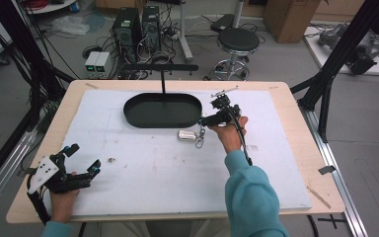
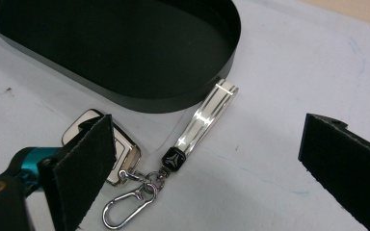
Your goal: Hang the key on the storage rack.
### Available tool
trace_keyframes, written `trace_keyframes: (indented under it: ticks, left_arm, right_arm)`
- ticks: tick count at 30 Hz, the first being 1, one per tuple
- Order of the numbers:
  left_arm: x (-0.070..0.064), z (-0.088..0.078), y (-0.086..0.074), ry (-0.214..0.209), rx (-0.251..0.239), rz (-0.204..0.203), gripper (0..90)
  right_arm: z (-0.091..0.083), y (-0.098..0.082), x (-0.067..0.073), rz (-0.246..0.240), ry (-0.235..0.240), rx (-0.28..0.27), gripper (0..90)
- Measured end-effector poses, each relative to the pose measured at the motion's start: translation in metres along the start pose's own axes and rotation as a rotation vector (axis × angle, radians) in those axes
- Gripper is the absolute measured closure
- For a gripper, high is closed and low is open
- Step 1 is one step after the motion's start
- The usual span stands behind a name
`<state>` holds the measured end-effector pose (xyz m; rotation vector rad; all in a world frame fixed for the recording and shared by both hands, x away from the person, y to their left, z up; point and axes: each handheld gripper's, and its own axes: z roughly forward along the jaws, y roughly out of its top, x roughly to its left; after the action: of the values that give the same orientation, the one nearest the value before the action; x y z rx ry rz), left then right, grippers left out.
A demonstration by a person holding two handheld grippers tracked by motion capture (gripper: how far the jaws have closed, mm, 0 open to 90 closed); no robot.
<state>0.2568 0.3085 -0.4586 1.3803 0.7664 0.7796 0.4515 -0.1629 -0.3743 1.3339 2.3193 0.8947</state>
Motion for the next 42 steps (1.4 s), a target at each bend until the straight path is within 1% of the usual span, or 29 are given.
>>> trace_keyframes:
  ticks: [5, 7, 8, 9, 10, 11, 12, 17, 19, 20, 21, 22, 25, 26, 27, 29, 30, 32, 38, 40, 41, 42]
  left_arm:
    - [0.0, 0.0, 0.0, 0.001, -0.001, -0.003, 2.8]
    - [0.0, 0.0, 0.0, 0.001, -0.001, -0.002, 2.8]
    - [0.0, 0.0, 0.0, 0.001, 0.0, -0.001, 2.8]
    - [0.0, 0.0, 0.0, 0.001, 0.0, -0.002, 2.8]
    - [0.0, 0.0, 0.0, 0.001, -0.001, -0.004, 2.8]
    - [0.0, 0.0, 0.0, 0.001, -0.001, -0.003, 2.8]
    - [0.0, 0.0, 0.0, 0.001, -0.001, -0.004, 2.8]
    - [0.0, 0.0, 0.0, 0.002, 0.0, -0.003, 2.8]
    - [0.0, 0.0, 0.0, 0.002, 0.0, -0.004, 2.8]
    - [0.0, 0.0, 0.0, 0.002, 0.0, -0.004, 2.8]
    - [0.0, 0.0, 0.0, 0.002, 0.0, -0.004, 2.8]
    - [0.0, 0.0, 0.0, 0.002, -0.001, -0.004, 2.8]
    - [0.0, 0.0, 0.0, 0.002, 0.0, -0.004, 2.8]
    - [0.0, 0.0, 0.0, 0.002, 0.0, -0.004, 2.8]
    - [0.0, 0.0, 0.0, 0.002, 0.0, -0.004, 2.8]
    - [0.0, 0.0, 0.0, 0.003, 0.001, -0.003, 2.8]
    - [0.0, 0.0, 0.0, 0.003, 0.0, -0.003, 2.8]
    - [0.0, 0.0, 0.0, 0.002, 0.0, -0.003, 2.8]
    - [0.001, 0.0, 0.0, 0.008, 0.0, -0.014, 2.8]
    - [0.001, 0.0, 0.0, 0.007, 0.001, -0.011, 2.8]
    - [0.001, 0.0, 0.0, 0.007, 0.001, -0.01, 2.8]
    - [0.001, 0.0, 0.0, 0.008, 0.002, -0.009, 2.8]
  right_arm:
    - [0.011, 0.001, 0.001, 0.007, -0.009, 0.049, 5.6]
    - [0.014, 0.001, 0.002, 0.018, -0.011, 0.068, 6.2]
    - [0.016, 0.001, 0.002, 0.026, -0.007, 0.083, 8.3]
    - [0.016, 0.001, 0.002, 0.026, -0.007, 0.083, 8.3]
    - [0.017, 0.002, 0.002, 0.028, 0.001, 0.093, 13.4]
    - [0.018, 0.002, 0.002, 0.022, 0.02, 0.1, 17.3]
    - [0.018, 0.002, 0.003, 0.024, 0.029, 0.105, 17.3]
    - [0.024, 0.003, 0.004, 0.026, 0.028, 0.122, 17.3]
    - [0.026, 0.003, 0.004, 0.026, 0.025, 0.139, 17.8]
    - [0.029, 0.004, 0.005, 0.032, 0.026, 0.157, 20.8]
    - [0.029, 0.004, 0.005, 0.032, 0.026, 0.157, 20.8]
    - [0.03, 0.005, 0.006, 0.031, 0.03, 0.169, 22.5]
    - [0.033, 0.007, 0.007, 0.045, 0.028, 0.193, 27.7]
    - [0.036, 0.007, 0.008, 0.074, 0.037, 0.207, 31.0]
    - [0.036, 0.007, 0.008, 0.074, 0.037, 0.207, 31.0]
    - [0.039, 0.007, 0.008, 0.094, 0.045, 0.222, 32.2]
    - [0.041, 0.006, 0.008, 0.1, 0.036, 0.231, 33.5]
    - [0.043, 0.005, 0.007, 0.115, 0.036, 0.246, 35.9]
    - [0.047, 0.004, 0.006, 0.143, 0.032, 0.26, 44.0]
    - [0.048, 0.004, 0.007, 0.158, 0.032, 0.263, 45.6]
    - [0.049, 0.004, 0.006, 0.154, 0.032, 0.261, 46.2]
    - [0.05, 0.004, 0.006, 0.164, 0.033, 0.263, 47.1]
